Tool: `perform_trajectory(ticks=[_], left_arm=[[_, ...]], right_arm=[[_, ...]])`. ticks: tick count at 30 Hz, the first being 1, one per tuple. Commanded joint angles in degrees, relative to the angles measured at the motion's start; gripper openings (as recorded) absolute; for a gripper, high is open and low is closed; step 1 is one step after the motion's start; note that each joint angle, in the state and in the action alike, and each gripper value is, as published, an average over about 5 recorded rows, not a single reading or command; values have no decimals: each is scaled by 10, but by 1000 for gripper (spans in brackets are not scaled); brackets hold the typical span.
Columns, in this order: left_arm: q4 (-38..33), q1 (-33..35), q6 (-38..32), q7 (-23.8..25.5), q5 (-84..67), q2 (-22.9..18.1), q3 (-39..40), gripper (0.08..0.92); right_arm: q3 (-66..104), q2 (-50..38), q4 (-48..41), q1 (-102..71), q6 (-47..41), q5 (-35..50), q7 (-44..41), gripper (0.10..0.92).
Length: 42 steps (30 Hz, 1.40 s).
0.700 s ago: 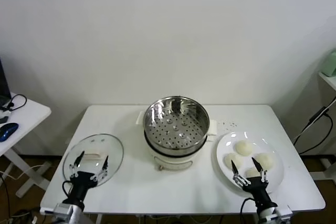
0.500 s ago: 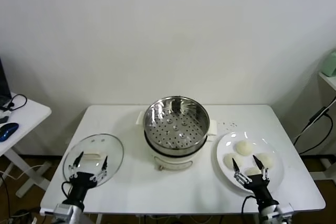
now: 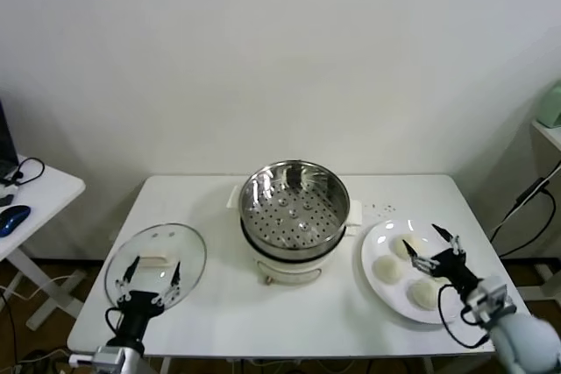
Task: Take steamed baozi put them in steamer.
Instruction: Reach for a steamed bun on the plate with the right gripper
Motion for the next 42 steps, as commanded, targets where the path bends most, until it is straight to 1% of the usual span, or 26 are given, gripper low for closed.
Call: perform_trajectory(ticks=[1,3,5,8,11,13,17,22,30,42], left_arm=[[0,5,-12,-15,-23,6,10,823],[0,5,-12,-15,-27,7,10,823],[2,6,-13,-13,-29,9,10,823],[4,7,-13,-12,-32,11,9,823],[5,6,-12,-11,-34,11,9,823],[7,4,-11,-11,-35,10,8,823],[9,1,-9,-12,-38,8,6,823],[8,1,-4,-12,-44,10,2,823],[9,-1,4,-11,-47,9,-3,823],[12,-5,6,-11,-43,7,-2,823]], right_arm=[[-242,-201,-149,291,-24,-58,-252,823],[-360,-219,-173,395,-23,-63,-285,823],[-513,-232,-189,518,-18,-67,-305,823],[-720,-229,-212,681,-5,-70,-323,823],[-836,-201,-234,772,3,-78,-334,823],[-870,-177,-252,802,8,-95,-339,823],[-900,-137,-282,814,11,-109,-344,823],[-908,-107,-303,785,9,-117,-339,823],[-851,-81,-321,712,4,-140,-310,823],[-774,-29,-369,669,18,-159,-281,823]])
